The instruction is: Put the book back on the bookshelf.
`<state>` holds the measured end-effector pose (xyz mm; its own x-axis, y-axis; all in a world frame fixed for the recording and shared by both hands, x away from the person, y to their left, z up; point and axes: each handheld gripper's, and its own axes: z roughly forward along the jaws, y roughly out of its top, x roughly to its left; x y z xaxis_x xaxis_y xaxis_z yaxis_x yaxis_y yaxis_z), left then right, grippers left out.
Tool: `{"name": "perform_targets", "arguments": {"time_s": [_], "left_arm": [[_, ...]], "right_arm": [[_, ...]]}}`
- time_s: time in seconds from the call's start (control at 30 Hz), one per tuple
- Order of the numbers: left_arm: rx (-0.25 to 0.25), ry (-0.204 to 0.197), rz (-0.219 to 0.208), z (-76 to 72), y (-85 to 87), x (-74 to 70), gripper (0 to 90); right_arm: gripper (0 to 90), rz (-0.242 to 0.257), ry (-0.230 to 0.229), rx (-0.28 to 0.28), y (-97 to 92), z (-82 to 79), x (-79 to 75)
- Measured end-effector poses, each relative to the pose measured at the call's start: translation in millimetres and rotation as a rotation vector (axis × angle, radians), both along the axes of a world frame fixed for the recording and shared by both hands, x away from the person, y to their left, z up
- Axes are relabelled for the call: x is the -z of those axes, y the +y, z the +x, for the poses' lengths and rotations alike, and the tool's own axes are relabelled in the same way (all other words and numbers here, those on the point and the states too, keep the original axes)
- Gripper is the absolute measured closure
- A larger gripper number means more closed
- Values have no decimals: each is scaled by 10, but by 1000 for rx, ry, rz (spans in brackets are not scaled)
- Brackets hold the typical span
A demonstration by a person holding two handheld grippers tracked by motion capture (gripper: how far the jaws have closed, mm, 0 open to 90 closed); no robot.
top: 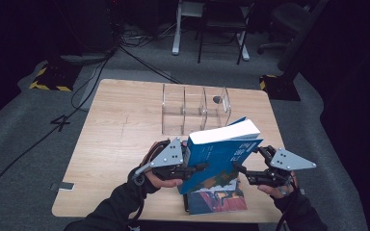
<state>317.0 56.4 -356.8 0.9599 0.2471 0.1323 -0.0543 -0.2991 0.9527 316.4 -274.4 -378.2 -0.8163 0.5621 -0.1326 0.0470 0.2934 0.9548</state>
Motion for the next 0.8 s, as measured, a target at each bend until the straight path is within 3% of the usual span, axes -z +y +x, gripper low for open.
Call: {"name": "perform_targets", "arguments": {"time_s": [0.07,0.23,0.3,0.57,0.8], "left_arm": [[7,-4,1,-8,-8,-6,563],[5,-8,1,-4,-13,-21,558],[10,4,-19,4,-11,-41,557],[-3,17,-69,39,-51,-247,552],[-24,28,-68,61,-110,-412,552]], "right_arm": [[279,5,0,-41,54,-16,5],[313,3,-9,-33,80,-49,-3],[343,19,-7,-41,58,-52,-10],[381,12,-32,-47,74,-99,-45],[383,10,-29,-47,76,-105,-54]]}}
